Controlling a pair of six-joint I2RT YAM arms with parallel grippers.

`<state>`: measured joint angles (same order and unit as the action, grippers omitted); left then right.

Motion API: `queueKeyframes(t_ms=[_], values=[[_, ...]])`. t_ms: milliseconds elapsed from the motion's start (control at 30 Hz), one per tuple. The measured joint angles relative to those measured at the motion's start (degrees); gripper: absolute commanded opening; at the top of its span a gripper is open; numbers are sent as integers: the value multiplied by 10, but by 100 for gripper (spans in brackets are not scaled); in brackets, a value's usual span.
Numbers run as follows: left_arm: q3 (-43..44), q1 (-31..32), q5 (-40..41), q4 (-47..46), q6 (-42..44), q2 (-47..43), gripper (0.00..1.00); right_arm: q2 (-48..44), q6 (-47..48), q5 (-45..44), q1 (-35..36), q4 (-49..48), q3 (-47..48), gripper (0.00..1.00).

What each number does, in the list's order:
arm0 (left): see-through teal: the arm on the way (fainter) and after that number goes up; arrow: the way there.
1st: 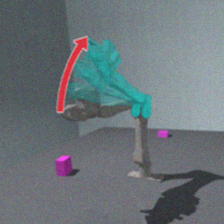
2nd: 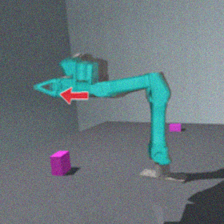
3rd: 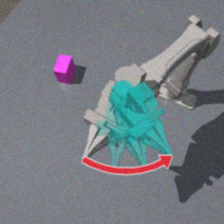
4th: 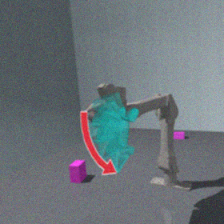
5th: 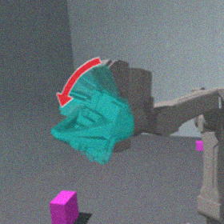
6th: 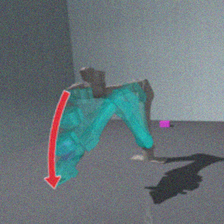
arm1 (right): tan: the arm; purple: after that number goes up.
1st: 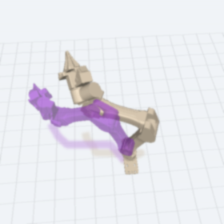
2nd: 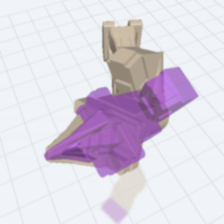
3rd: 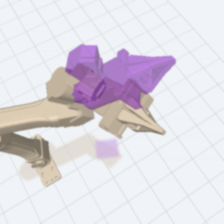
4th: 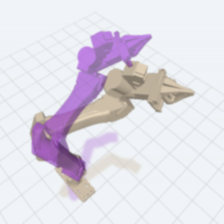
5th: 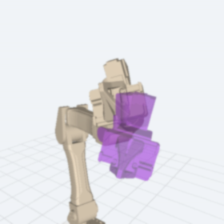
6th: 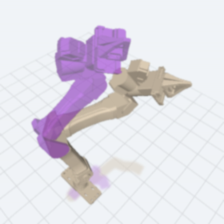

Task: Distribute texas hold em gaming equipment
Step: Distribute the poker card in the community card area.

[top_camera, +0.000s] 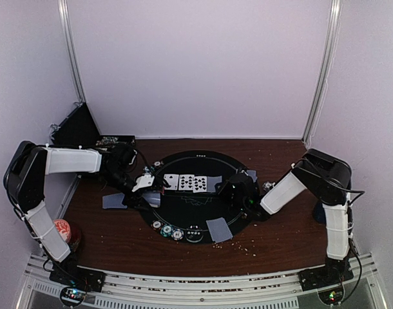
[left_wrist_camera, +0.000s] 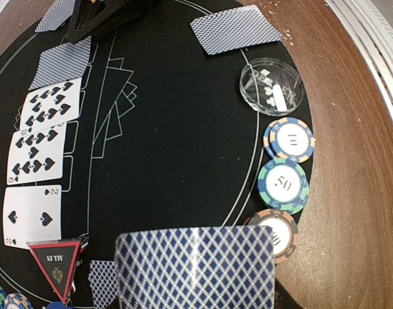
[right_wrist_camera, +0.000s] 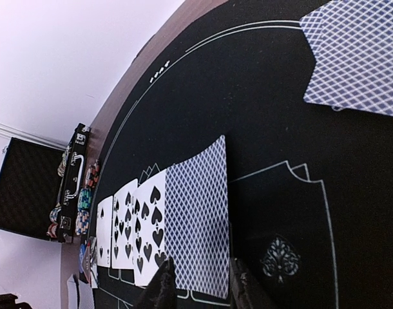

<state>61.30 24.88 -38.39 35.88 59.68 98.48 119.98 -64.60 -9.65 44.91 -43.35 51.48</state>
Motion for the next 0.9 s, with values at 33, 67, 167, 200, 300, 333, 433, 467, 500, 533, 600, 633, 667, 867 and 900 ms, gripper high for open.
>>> queueKeyframes(t_ms=[33,67,167,200,300,333,433,467,500,533,600,633,667,867,900], values=[[0,0,0,0,0,0,47,-9,1,-3,1,7,-7,30],[0,0,0,0,0,0,47,-17,2,-7,1,14,-14,31],[0,0,0,0,0,0,47,-38,4,-14,1,32,-31,33],[0,0,0,0,0,0,47,-45,6,-16,2,39,-35,34],[0,0,0,0,0,0,47,-60,15,-19,2,54,-41,38],[0,0,0,0,0,0,47,-64,17,-19,2,57,-42,41],[0,0,0,0,0,0,47,-94,36,-21,5,76,-53,55],[0,0,0,0,0,0,47,-102,39,-22,5,80,-54,64],[0,0,0,0,0,0,47,-112,47,-23,8,87,-53,72],[0,0,0,0,0,0,47,-127,65,-26,12,99,-52,85],[0,0,0,0,0,0,47,-157,97,-28,25,115,-45,100],[0,0,0,0,0,0,47,-168,114,-26,31,120,-39,100],[0,0,0,0,0,0,47,-177,130,-20,35,120,-33,100],[0,0,0,0,0,0,47,-191,220,77,45,104,2,100],[0,0,0,1,0,0,47,-188,232,99,45,103,9,100]])
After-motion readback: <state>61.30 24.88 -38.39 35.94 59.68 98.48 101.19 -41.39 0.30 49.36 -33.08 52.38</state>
